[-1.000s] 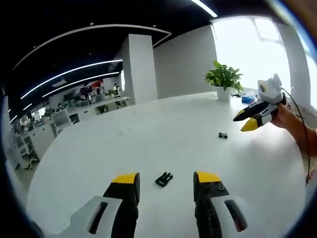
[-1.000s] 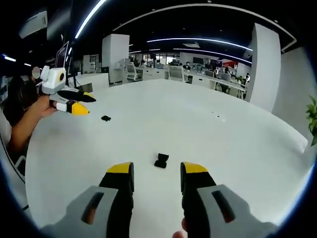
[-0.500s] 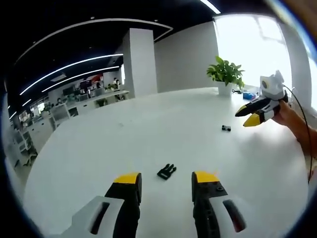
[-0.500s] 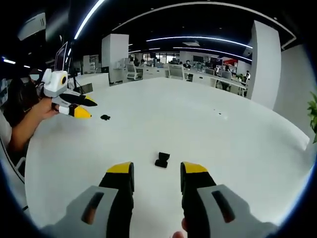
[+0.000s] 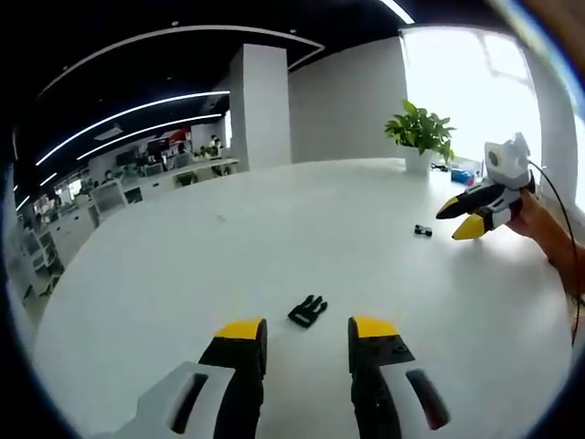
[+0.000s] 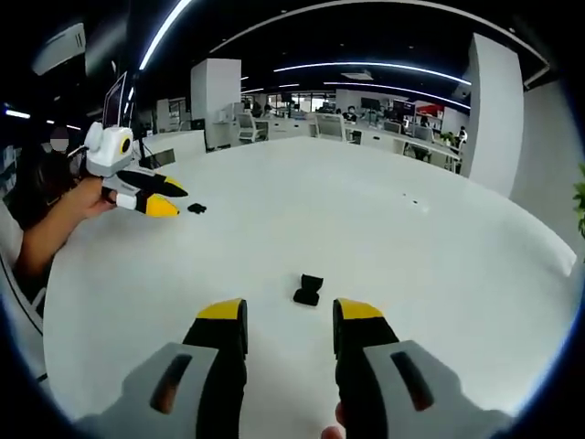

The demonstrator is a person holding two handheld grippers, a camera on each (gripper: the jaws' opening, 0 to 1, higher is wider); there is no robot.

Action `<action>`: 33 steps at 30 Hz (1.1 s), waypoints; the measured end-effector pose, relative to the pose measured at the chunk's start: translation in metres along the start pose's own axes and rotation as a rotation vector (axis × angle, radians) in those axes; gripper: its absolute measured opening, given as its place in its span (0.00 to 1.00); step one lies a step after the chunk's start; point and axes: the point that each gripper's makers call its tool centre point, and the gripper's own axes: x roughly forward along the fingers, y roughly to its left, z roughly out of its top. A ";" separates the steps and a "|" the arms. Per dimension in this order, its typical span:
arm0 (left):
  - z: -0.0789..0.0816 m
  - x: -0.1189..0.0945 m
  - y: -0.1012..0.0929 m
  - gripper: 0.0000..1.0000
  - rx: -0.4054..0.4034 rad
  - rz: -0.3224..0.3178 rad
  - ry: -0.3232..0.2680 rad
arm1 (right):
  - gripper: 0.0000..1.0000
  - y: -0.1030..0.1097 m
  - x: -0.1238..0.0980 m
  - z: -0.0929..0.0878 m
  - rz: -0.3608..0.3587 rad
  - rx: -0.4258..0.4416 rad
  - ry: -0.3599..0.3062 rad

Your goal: Snap the two parts of the plastic buckle together until the buckle closes and remains connected.

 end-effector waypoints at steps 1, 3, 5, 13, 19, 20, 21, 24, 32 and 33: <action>0.000 0.000 0.000 0.35 -0.001 0.000 0.000 | 0.38 -0.001 0.000 0.000 -0.002 0.001 -0.004; 0.000 0.002 -0.002 0.35 0.001 -0.004 -0.002 | 0.38 0.000 0.001 -0.001 0.002 -0.001 -0.002; 0.000 0.003 -0.002 0.35 0.003 -0.004 0.001 | 0.38 0.000 0.002 -0.002 0.004 -0.002 0.002; -0.002 0.006 -0.003 0.32 -0.007 -0.009 0.005 | 0.38 0.000 0.006 -0.004 0.010 -0.002 0.008; -0.003 0.008 -0.004 0.31 -0.010 -0.017 0.008 | 0.38 0.003 0.010 -0.005 0.025 0.000 0.012; -0.004 0.009 -0.004 0.31 -0.011 -0.018 0.010 | 0.38 0.004 0.011 -0.006 0.028 0.000 0.016; -0.004 0.009 -0.005 0.31 -0.011 -0.020 0.011 | 0.38 0.004 0.011 -0.007 0.031 0.000 0.017; -0.004 0.010 -0.006 0.31 -0.011 -0.024 0.011 | 0.38 0.005 0.012 -0.008 0.034 -0.003 0.023; -0.004 0.010 -0.006 0.31 -0.010 -0.028 0.011 | 0.38 0.007 0.014 -0.007 0.040 -0.010 0.023; -0.004 0.010 -0.006 0.31 -0.012 -0.029 0.010 | 0.38 0.007 0.014 -0.008 0.041 -0.010 0.023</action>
